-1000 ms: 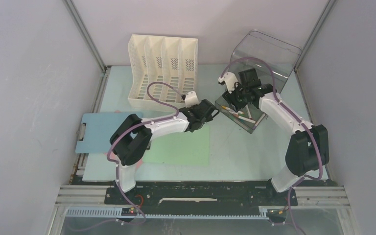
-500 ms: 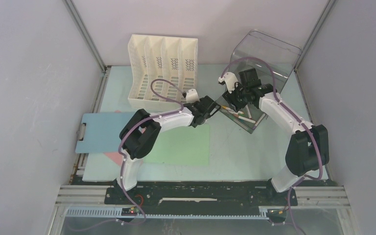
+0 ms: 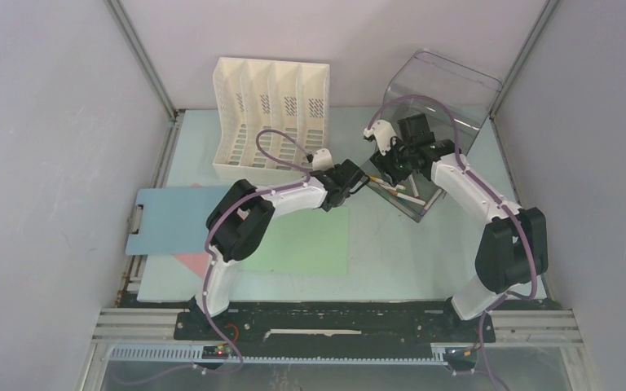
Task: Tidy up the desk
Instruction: Pick up the stationery from the center of the board.
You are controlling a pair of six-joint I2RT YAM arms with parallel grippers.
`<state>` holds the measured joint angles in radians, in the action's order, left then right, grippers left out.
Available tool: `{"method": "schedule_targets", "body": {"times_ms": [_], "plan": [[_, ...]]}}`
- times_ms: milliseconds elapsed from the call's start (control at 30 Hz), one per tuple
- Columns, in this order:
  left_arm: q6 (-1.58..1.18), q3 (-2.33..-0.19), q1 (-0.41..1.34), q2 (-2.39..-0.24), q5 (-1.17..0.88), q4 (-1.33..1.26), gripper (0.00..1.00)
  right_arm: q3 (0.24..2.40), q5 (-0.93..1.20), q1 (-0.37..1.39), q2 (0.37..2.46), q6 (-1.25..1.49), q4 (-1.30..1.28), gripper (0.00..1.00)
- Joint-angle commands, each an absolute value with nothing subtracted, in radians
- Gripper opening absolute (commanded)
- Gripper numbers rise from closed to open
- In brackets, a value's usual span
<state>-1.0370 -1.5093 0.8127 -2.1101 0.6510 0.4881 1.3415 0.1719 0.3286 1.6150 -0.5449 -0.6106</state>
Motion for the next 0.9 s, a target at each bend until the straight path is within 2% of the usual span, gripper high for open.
{"method": "schedule_targets", "body": {"times_ms": [0,467,567,867], "plan": [[-1.025,-1.550,0.804,-2.121,0.696,0.514,0.71,1.343,0.196,0.325,1.592,-0.542,-0.613,0.57],[-1.021,-1.554,0.805,-2.142,0.694,0.523,0.66,1.342,0.221,0.333,1.564,-0.535,-0.614,0.57],[-1.011,-1.571,0.803,-2.154,0.692,0.529,0.59,1.343,0.223,0.331,1.565,-0.537,-0.616,0.57],[-1.009,-1.545,0.803,-2.138,0.689,0.534,0.56,1.343,0.221,0.331,1.566,-0.538,-0.616,0.57]]}}
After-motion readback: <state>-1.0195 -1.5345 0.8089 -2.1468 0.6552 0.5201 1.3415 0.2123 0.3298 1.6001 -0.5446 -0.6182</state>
